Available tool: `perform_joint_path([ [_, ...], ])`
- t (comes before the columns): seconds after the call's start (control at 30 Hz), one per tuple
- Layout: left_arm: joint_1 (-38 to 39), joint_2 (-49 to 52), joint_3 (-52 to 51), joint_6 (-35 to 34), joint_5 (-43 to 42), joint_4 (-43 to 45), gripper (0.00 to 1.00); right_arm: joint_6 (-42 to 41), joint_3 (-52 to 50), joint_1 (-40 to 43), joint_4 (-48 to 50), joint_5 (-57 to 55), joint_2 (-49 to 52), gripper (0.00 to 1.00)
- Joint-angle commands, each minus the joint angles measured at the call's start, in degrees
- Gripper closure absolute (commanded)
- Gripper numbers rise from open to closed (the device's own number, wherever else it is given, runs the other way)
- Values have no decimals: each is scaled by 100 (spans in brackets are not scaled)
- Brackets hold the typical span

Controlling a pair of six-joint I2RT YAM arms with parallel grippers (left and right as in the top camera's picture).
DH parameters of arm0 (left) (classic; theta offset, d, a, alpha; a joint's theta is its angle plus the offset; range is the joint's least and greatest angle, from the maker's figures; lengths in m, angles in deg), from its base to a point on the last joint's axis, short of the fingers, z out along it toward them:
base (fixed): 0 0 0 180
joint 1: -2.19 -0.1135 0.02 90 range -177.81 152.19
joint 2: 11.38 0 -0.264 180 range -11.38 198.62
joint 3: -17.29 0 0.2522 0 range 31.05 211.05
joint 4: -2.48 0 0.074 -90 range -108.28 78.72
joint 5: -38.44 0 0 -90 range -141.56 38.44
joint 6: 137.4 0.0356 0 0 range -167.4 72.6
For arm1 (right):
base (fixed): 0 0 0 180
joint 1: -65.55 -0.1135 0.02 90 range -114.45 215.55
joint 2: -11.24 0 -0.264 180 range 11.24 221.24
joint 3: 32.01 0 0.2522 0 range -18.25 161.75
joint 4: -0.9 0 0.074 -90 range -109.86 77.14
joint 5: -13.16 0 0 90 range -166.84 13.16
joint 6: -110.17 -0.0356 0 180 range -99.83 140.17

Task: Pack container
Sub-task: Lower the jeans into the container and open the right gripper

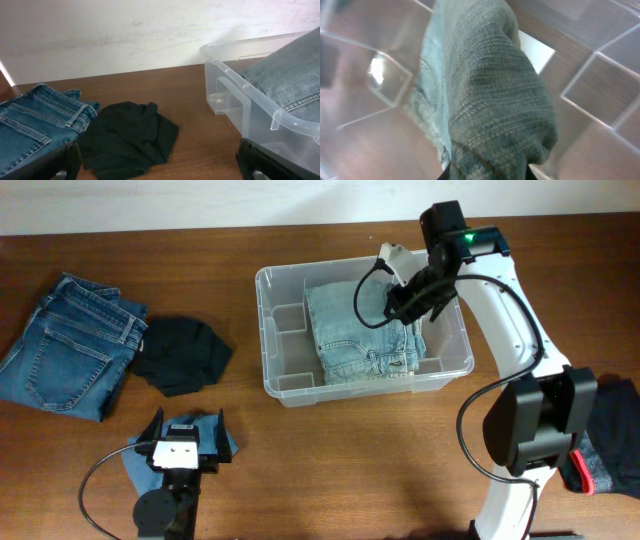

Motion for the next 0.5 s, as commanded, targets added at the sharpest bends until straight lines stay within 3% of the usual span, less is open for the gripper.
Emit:
perform_joint_path([
  [0.0, -37, -48, -42, 96, 39, 11, 0, 114, -20, -63, 63, -595, 146, 96],
  [0.23, -37, -48, -42, 94, 39, 11, 0, 109, -24, -59, 146, -1309, 146, 94],
  [0.47, -37, -48, -42, 96, 39, 11, 0, 109, -28, -59, 188, -1342, 146, 91],
])
